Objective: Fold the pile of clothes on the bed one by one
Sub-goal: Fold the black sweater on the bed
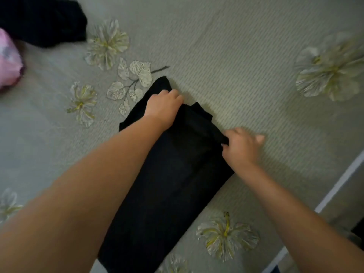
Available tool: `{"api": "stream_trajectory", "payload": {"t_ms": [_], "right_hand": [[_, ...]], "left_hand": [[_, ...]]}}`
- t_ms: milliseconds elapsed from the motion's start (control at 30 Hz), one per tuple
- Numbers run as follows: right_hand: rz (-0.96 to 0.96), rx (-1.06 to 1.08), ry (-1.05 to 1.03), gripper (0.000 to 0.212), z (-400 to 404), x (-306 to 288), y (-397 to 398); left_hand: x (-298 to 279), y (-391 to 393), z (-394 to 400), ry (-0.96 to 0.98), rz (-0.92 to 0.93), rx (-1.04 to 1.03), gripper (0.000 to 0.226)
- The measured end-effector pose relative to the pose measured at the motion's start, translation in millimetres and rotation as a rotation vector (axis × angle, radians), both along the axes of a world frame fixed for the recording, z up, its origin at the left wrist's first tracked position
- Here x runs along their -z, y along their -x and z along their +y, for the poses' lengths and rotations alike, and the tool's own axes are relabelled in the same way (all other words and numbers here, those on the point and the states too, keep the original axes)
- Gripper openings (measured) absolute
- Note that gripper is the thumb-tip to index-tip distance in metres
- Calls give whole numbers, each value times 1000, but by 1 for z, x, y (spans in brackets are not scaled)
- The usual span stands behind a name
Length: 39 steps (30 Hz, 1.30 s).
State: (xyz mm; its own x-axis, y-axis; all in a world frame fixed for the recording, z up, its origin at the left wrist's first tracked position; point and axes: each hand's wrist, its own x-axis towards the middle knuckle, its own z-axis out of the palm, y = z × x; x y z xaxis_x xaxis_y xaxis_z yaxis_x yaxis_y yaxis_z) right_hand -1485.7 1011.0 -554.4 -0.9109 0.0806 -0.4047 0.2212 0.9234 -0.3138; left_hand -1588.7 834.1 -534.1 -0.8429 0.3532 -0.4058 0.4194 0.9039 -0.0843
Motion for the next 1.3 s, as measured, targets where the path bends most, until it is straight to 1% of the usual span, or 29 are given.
{"api": "stream_trajectory", "payload": {"t_ms": [100, 167, 233, 333, 400, 467, 533, 600, 700, 767, 800, 833, 867, 933, 967, 1033, 1100, 1133, 1200, 1233, 1267, 1300], "right_hand": [[155, -5, -65, 11, 13, -18, 43], [327, -24, -103, 15, 18, -37, 72], [504, -47, -132, 18, 18, -57, 90], [664, -124, -95, 17, 7, -87, 83], [697, -203, -60, 22, -3, -97, 54], [695, -288, -20, 27, -10, -100, 14], [686, -368, 1, 31, -15, -97, -31], [667, -442, 14, 32, -21, -92, -74], [612, -510, 41, 33, -34, -76, -129], [569, -542, 30, 33, -43, -62, -160], [533, -557, 9, 34, -46, -55, -173], [488, -569, -15, 38, -49, -47, -185], [441, -581, -38, 45, -52, -40, -195], [361, -594, -83, 55, -55, -30, -210], [333, -597, -93, 57, -56, -27, -215], [317, -597, -94, 62, -57, -24, -222], [351, -599, -100, 67, -57, -25, -226], [374, -612, -102, 69, -58, -25, -227], [393, -667, -113, 78, -63, -25, -225], [378, -697, -133, 84, -68, -23, -223], [356, -718, -159, 91, -73, -19, -221], [329, -728, -181, 95, -77, -15, -218]], "left_hand": [[-20, 9, 0, -135, 115, -135, 26], [-37, 17, 1, -246, 219, -241, 25], [-51, 20, -5, -350, 330, -299, 25], [-70, 3, -27, -470, 431, -306, 24], [-78, -27, -39, -524, 459, -238, 20], [-80, -68, -50, -543, 463, -189, 18], [-76, -113, -61, -534, 456, -189, 17], [-72, -161, -73, -514, 439, -205, 11], [-63, -228, -88, -483, 372, -281, 27], [-53, -265, -95, -460, 320, -342, 29], [-45, -281, -98, -450, 297, -366, 25], [-39, -295, -100, -438, 268, -392, 16], [-30, -308, -101, -426, 231, -415, 9], [-16, -327, -98, -382, 127, -471, 28], [-11, -334, -97, -348, 96, -496, 32], [-4, -344, -96, -298, 129, -537, 29], [0, -352, -94, -275, 254, -529, 27], [2, -353, -93, -274, 325, -483, 30], [6, -347, -90, -279, 403, -343, 36], [8, -340, -90, -266, 394, -283, 42], [10, -330, -92, -251, 339, -245, 52], [12, -322, -94, -228, 242, -239, 67]]}}
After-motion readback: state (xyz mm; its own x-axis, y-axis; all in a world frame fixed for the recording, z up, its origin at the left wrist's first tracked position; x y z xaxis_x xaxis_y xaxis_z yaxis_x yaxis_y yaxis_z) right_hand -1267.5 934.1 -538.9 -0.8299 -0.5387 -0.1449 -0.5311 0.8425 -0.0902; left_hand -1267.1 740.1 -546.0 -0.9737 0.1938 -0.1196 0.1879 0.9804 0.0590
